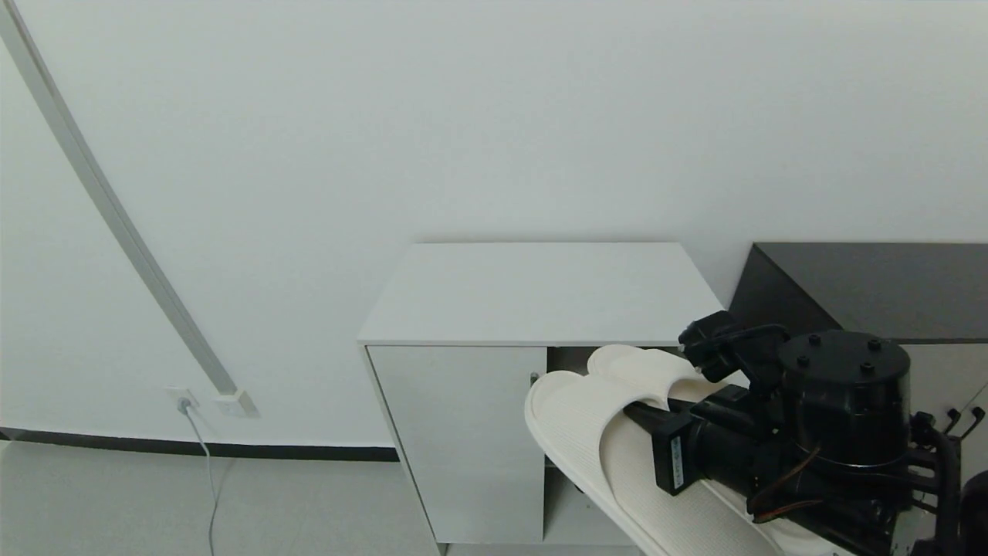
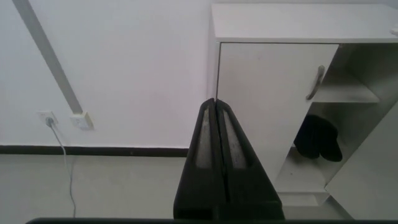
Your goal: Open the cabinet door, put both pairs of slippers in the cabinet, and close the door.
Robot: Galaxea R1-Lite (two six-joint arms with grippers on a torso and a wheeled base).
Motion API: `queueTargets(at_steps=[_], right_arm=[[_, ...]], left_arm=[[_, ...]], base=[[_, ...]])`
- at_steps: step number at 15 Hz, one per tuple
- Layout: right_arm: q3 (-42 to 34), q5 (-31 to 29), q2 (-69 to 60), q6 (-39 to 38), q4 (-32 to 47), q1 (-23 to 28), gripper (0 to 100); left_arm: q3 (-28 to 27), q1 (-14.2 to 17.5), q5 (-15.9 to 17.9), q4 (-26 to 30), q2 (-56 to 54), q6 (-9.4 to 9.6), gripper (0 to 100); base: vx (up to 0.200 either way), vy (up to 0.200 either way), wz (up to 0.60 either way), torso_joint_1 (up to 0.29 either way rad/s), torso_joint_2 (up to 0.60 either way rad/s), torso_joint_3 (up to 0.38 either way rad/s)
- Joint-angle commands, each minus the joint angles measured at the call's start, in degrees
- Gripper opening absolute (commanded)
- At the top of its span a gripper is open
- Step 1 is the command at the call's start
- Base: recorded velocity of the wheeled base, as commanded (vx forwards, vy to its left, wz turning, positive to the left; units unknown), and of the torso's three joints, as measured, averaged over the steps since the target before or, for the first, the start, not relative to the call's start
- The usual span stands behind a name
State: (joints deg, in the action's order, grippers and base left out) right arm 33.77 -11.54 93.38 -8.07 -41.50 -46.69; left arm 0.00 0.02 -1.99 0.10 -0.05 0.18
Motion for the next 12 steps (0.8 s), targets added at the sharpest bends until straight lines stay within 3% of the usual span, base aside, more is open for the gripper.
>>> queueTargets(at_steps=[1,3,5,12], right_arm=[[0.0,0.0,0.0,0.1,-0.1,-0.1,0],[0.0,0.0,0.3,0.9,-0.1,-0.1,0],[-0.1,0.0,0.3,0.9,-0.1,-0.1,0],[-0.9,0.0,0.1,1.2,-0.1,-0.1,0]], left_arm=[[0.0,0.0,0.0,0.0,0.0,-0.01,0],[0.0,0.0,0.0,0.0,0.0,-0.01,0],[0.0,0.0,0.0,0.0,0.0,-0.01,0],[0.0,0.0,0.0,0.0,0.0,-0.01,0]], base=[[0.0,0.0,0.0,0.0,0.0,0.0],[0.0,0.0,0.0,0.0,0.0,0.0],[0.0,0.0,-0.6,0.002,0.0,0.005],[0.0,0.0,0.0,0.0,0.0,0.0]])
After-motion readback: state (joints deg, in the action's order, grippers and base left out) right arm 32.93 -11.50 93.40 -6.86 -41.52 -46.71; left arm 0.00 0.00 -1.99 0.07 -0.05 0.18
